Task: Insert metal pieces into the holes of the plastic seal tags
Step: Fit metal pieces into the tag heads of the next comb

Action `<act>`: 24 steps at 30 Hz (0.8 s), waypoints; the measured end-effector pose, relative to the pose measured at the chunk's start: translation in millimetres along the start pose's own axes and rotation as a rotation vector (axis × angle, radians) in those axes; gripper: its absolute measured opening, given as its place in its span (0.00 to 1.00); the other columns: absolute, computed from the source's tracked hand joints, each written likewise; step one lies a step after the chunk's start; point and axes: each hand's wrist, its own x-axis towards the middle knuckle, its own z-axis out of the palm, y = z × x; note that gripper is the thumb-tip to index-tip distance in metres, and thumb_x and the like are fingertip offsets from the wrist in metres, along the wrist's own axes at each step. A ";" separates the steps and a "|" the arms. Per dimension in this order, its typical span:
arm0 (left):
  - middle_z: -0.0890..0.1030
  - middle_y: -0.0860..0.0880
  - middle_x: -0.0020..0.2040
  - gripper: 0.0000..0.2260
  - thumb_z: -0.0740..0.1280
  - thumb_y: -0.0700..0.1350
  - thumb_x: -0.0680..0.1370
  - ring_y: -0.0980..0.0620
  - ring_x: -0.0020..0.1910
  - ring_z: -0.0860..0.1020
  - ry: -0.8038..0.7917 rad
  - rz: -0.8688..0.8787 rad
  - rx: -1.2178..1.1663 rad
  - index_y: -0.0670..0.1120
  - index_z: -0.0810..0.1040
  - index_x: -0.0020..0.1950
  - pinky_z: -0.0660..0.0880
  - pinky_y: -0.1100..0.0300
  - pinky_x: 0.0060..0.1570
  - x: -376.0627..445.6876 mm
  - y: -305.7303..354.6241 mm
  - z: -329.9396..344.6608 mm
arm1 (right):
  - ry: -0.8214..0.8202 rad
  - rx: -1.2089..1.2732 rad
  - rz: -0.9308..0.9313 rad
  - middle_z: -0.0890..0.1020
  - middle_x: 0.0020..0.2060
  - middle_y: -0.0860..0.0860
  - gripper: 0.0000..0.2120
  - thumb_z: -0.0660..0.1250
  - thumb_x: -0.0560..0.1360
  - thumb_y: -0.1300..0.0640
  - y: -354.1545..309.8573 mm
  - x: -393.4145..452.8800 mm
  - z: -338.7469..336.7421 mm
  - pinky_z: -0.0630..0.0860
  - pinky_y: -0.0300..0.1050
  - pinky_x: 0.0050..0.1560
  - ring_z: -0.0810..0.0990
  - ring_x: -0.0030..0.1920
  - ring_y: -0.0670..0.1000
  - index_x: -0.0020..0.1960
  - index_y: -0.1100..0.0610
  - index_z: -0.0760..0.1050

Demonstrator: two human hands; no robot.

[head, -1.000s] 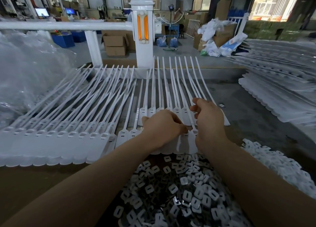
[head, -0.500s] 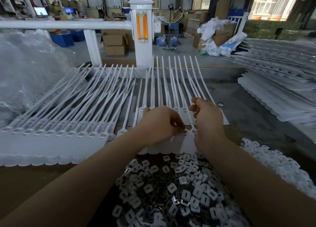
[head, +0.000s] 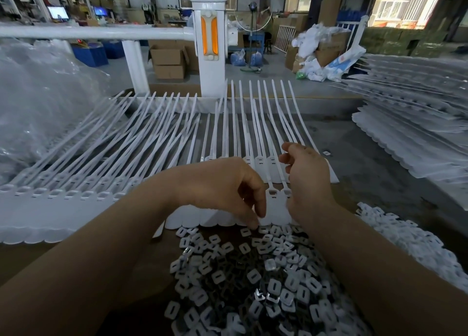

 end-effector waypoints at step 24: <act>0.84 0.58 0.35 0.03 0.72 0.41 0.74 0.60 0.33 0.83 0.108 -0.126 0.015 0.48 0.83 0.43 0.79 0.68 0.38 -9.5 5.4 -4.4 | -0.095 -0.121 -0.165 0.77 0.34 0.47 0.06 0.62 0.80 0.59 8.9 -0.6 0.4 0.67 0.29 0.24 0.72 0.26 0.36 0.48 0.53 0.77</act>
